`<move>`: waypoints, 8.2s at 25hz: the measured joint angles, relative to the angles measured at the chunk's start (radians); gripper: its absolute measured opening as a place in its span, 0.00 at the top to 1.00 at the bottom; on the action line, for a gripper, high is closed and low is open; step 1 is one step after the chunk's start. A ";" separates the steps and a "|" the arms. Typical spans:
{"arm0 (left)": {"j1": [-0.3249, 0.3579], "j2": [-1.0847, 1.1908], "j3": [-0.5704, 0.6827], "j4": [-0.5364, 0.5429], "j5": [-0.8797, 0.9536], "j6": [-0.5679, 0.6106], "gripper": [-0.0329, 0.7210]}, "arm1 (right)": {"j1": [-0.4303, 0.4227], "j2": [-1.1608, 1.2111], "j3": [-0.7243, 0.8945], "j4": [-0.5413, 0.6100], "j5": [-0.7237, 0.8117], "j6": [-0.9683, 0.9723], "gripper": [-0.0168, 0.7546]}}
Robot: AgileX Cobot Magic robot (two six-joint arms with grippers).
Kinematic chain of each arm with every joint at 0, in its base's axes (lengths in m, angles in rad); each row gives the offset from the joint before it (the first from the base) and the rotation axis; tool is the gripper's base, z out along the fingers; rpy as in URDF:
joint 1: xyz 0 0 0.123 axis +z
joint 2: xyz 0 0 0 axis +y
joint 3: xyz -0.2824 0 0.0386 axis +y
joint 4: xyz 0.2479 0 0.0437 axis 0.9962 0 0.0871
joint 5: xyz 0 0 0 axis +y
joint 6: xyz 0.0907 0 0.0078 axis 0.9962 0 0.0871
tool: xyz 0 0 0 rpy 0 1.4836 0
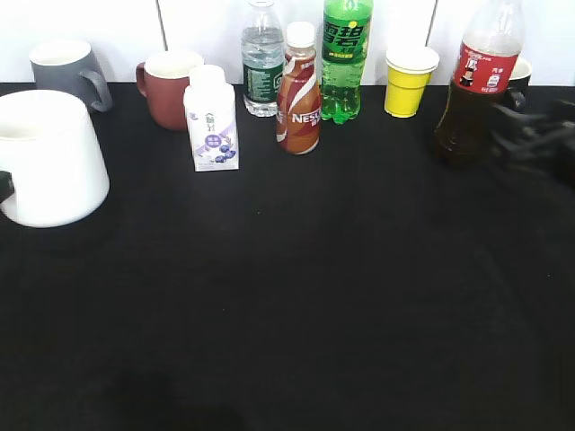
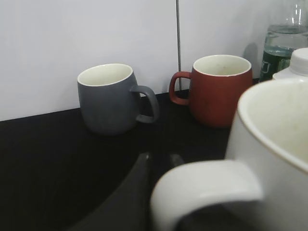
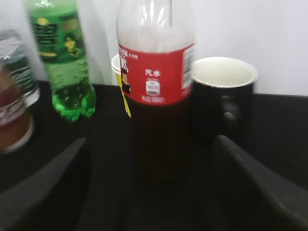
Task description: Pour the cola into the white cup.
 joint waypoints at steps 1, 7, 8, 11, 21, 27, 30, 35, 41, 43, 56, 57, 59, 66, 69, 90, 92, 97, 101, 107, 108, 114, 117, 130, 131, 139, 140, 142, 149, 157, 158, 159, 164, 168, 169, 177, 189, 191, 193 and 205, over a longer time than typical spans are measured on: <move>0.000 0.000 0.001 0.002 0.000 -0.001 0.87 | 0.001 0.070 -0.022 0.018 -0.079 -0.002 0.18; 0.000 0.000 0.001 0.017 0.000 -0.001 0.87 | 0.001 0.355 -0.221 0.027 -0.163 0.007 0.11; 0.000 0.000 0.001 0.017 0.000 -0.002 0.87 | 0.001 0.385 -0.253 0.027 -0.163 0.007 0.11; 0.000 0.000 0.001 0.017 0.000 -0.003 0.87 | 0.001 0.447 -0.343 0.028 -0.164 0.008 0.11; 0.000 0.000 0.001 0.017 0.000 -0.004 0.87 | 0.001 0.539 -0.464 0.013 -0.165 0.008 0.39; 0.000 0.000 0.001 0.028 0.000 -0.006 0.87 | 0.001 0.527 -0.444 -0.028 -0.186 -0.024 0.47; 0.000 0.000 0.001 0.109 -0.006 -0.056 0.87 | 0.001 0.396 -0.347 -0.080 -0.183 -0.027 0.47; 0.000 -0.001 0.001 0.282 -0.052 -0.187 0.87 | 0.095 0.165 -0.272 -0.206 -0.170 -0.027 0.47; -0.151 0.005 0.001 0.309 -0.052 -0.216 0.87 | 0.364 0.152 -0.273 -0.233 -0.088 -0.148 0.48; -0.227 0.012 0.001 0.281 -0.048 -0.216 0.87 | 0.368 0.152 -0.273 -0.284 -0.040 -0.235 0.48; -0.274 0.013 0.001 0.385 -0.086 -0.216 0.87 | 0.368 0.152 -0.273 -0.336 -0.021 -0.946 0.48; -0.274 0.013 0.001 0.385 -0.086 -0.216 0.87 | 0.368 0.152 -0.273 -0.336 -0.029 -0.982 0.48; -0.274 0.013 0.001 0.385 -0.067 -0.216 0.87 | 0.368 0.152 -0.273 -0.336 -0.065 -1.051 0.48; -0.274 0.013 0.001 0.440 -0.046 -0.216 0.87 | 0.368 0.152 -0.273 -0.333 -0.072 -1.293 0.48; -0.274 0.013 0.001 0.440 -0.061 -0.216 0.87 | 0.368 0.152 -0.273 -0.324 -0.118 -1.328 0.48; -0.274 0.014 0.001 0.443 -0.064 -0.216 0.87 | 0.368 0.152 -0.273 -0.283 -0.151 -1.485 0.48; -0.274 0.015 0.001 0.443 -0.063 -0.216 0.87 | 0.368 0.152 -0.273 -0.276 -0.153 -1.485 0.48; -0.274 0.015 0.001 0.443 -0.063 -0.216 0.87 | 0.368 0.152 -0.273 -0.275 -0.155 -1.497 0.48; -0.274 0.015 0.001 0.444 -0.064 -0.215 0.87 | 0.368 0.152 -0.273 -0.275 -0.156 -1.504 0.48; -0.274 0.015 0.001 0.422 -0.107 -0.215 0.87 | 0.368 0.151 -0.273 -0.273 -0.156 -1.377 0.49; -0.274 0.015 0.001 0.403 -0.132 -0.215 0.87 | 0.368 0.151 -0.273 -0.273 -0.156 -1.338 0.49; -0.274 0.015 0.001 0.379 -0.153 -0.215 0.88 | 0.369 0.160 -0.273 -0.273 -0.159 -1.126 0.49; -0.274 0.015 0.001 0.325 -0.153 -0.214 0.88 | 0.369 0.162 -0.273 -0.274 -0.160 -0.623 0.49; -0.144 0.354 -0.073 -0.268 -0.277 0.100 0.88 | 0.369 0.162 -0.273 -0.221 -0.160 0.233 0.49; -0.114 0.394 -0.119 -0.267 -0.277 0.100 0.88 | 0.369 0.162 -0.273 -0.219 -0.160 0.233 0.49; -0.065 0.707 -0.500 -0.199 -0.273 0.065 0.88 | 0.369 0.162 -0.273 -0.143 -0.141 0.183 0.49; -0.065 0.712 -0.504 -0.199 -0.272 0.065 0.88 | 0.369 0.162 -0.273 -0.137 -0.141 0.177 0.49; -0.065 0.714 -0.505 -0.185 -0.272 0.057 0.83 | 0.369 0.162 -0.273 -0.111 -0.141 0.161 0.49; -0.064 0.648 -0.319 -0.177 -0.350 0.050 0.56 | 0.363 0.162 -0.273 0.067 -0.140 0.025 0.49; -0.103 0.037 -0.141 -0.081 0.139 0.037 0.56 | 0.052 0.195 -0.277 0.087 -0.086 -0.042 0.49; -0.124 -0.021 -0.141 -0.084 0.218 0.037 0.56 | 0.051 0.239 -0.286 0.086 -0.121 -0.042 0.49; -0.146 -0.069 -0.141 -0.093 0.291 0.035 0.56 | 0.051 0.290 -0.306 0.086 -0.151 -0.049 0.49; -0.185 -0.198 -0.141 -0.130 0.434 0.034 0.56 | 0.051 0.526 -0.443 0.087 -0.199 -0.049 0.49; -0.186 -0.209 -0.141 -0.133 0.446 0.034 0.56 | 0.051 0.604 -0.503 0.086 -0.252 -0.049 0.47; -0.186 -0.209 -0.141 -0.133 0.450 0.034 0.56 | 0.051 0.608 -0.503 0.084 -0.258 -0.049 0.41; -0.186 -0.230 -0.141 -0.133 0.545 -0.006 0.56 | 0.050 0.452 -0.263 0.076 -0.237 -0.061 0.13; -0.186 -0.374 -0.533 -0.228 2.030 -0.032 0.46 | 0.119 -0.306 -0.557 0.124 1.913 -0.049 0.23; -0.186 -0.517 -0.532 -0.228 2.063 -0.030 0.41 | 0.119 -0.501 -0.560 0.125 1.933 -0.049 0.23; -0.186 -0.736 -0.533 -0.251 2.066 -0.029 0.31 | 0.119 -0.696 -0.560 0.125 1.969 -0.054 0.23; -0.186 -1.351 -0.243 -0.211 1.997 -0.029 0.28 | 0.119 -1.413 -0.087 0.019 2.012 -0.033 0.23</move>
